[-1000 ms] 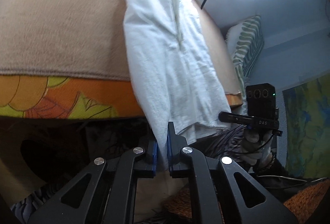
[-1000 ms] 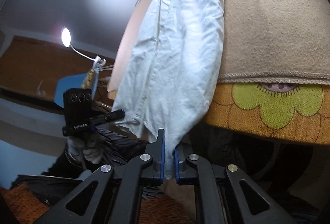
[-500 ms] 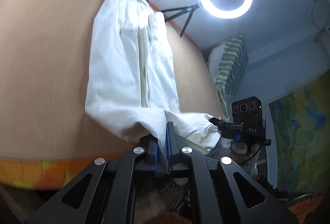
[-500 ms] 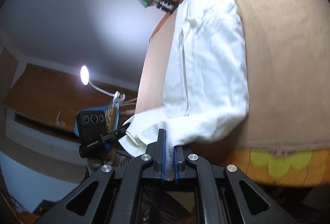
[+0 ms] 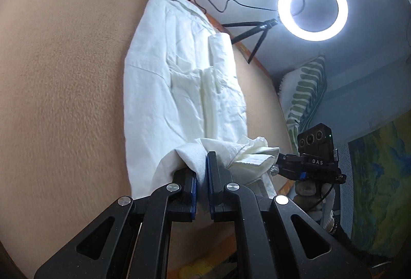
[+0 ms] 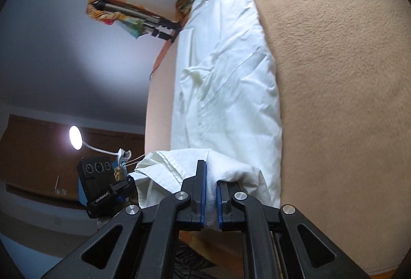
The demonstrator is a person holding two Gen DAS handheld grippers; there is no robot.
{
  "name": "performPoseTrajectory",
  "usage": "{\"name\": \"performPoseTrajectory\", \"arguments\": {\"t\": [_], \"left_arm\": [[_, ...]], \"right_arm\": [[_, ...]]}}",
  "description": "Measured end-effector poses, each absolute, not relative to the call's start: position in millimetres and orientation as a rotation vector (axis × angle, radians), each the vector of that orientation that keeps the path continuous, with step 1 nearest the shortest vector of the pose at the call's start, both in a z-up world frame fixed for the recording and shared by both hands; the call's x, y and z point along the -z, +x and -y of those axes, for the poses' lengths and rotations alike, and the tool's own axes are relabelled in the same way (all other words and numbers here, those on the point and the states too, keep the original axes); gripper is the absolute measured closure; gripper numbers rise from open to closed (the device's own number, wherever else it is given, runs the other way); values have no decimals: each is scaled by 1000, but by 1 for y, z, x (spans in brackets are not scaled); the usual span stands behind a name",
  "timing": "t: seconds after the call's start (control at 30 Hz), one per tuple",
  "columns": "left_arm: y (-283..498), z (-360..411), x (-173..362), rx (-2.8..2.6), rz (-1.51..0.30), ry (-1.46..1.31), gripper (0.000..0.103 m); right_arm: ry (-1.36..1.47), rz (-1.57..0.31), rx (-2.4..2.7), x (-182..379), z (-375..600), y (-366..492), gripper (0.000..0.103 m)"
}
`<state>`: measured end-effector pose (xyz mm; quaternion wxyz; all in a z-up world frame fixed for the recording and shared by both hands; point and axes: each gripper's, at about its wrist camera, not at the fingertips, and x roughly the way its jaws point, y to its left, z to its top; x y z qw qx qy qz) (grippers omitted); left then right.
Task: Fold small clothes
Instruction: 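Grasp the shirt hem with both grippers, then fold the hem toward the collar with both grippers and release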
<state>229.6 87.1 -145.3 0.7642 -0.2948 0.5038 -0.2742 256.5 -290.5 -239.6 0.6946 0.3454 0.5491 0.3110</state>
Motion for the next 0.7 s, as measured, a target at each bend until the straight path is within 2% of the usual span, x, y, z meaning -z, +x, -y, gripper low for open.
{"name": "performPoseTrajectory", "arguments": {"t": [0.3,0.37,0.43,0.47,0.5,0.53,0.57,0.7], "left_arm": [[252,-87,167,576,-1147,-629,96],[254,-85,163,581,-1147,-613,93],[253,-83,158,581,-1146,-578,89],[254,-81,156,583,-1149,-573,86],[254,-80,153,591,-1139,-578,74],[254,-81,150,593,-1121,-584,62],[254,-83,146,586,-1094,-587,58],[256,-94,131,568,-1027,-590,57]], "right_arm": [[786,-1289,-649,257,288,277,97],[781,-1288,-652,256,291,277,92],[769,-1261,-658,249,295,276,82],[765,-1241,-659,245,298,276,74],[759,-1216,-653,240,302,275,66],[751,-1198,-649,236,307,273,65],[742,-1182,-650,231,312,272,65],[680,-1128,-664,212,324,261,67]]}}
